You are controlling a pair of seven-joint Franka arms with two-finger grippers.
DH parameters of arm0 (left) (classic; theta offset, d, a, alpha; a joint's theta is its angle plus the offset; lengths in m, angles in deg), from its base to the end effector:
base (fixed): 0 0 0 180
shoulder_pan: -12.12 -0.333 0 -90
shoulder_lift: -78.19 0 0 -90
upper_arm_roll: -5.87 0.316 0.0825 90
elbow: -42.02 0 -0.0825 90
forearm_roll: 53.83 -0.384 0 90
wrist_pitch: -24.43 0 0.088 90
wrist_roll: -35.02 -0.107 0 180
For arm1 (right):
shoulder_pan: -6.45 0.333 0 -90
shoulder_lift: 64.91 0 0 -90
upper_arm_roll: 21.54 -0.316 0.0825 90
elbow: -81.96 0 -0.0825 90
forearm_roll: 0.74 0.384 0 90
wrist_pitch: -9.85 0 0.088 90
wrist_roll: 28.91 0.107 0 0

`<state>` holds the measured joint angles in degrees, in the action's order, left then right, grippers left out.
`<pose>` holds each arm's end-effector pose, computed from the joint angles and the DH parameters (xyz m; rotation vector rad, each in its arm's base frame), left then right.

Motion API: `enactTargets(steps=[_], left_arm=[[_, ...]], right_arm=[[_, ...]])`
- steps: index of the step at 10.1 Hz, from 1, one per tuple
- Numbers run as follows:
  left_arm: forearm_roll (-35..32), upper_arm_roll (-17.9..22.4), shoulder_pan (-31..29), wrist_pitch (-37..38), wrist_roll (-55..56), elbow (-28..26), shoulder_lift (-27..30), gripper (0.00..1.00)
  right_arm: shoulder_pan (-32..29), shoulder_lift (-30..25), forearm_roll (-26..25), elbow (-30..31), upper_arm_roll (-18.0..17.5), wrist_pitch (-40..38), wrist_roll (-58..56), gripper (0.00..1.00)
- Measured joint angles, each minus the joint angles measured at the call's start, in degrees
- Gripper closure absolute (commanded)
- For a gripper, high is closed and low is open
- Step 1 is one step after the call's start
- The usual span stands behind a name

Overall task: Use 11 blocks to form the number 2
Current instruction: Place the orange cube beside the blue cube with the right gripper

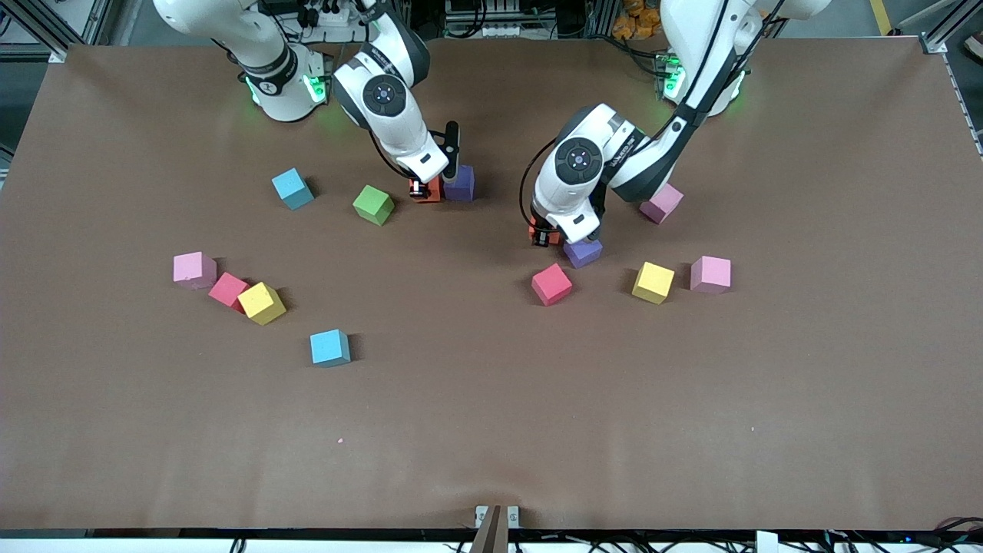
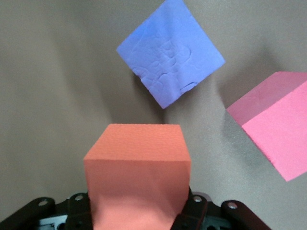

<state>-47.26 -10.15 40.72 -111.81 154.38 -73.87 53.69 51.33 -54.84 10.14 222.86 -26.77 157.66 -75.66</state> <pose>0.4260 -0.4170 0.2396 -2.3555 -2.0053 0.3084 0.3074 0.3644 0.2224 -2.1896 -2.0935 0.0891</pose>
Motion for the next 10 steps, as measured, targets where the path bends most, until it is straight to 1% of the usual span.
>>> enactTargets(steps=[7, 10], left_arm=[[0.0, -0.06, 0.1, 0.71, 0.14, 0.0, 0.0, 0.64], [0.0, -0.01, 0.05, 1.04, 0.14, 0.0, 0.0, 0.63]], right_arm=[[0.0, 0.04, 0.0, 0.45, -0.08, 0.04, -0.08, 0.71], [0.07, 0.46, 0.0, 0.75, -0.37, 1.19, -0.08, 0.71]])
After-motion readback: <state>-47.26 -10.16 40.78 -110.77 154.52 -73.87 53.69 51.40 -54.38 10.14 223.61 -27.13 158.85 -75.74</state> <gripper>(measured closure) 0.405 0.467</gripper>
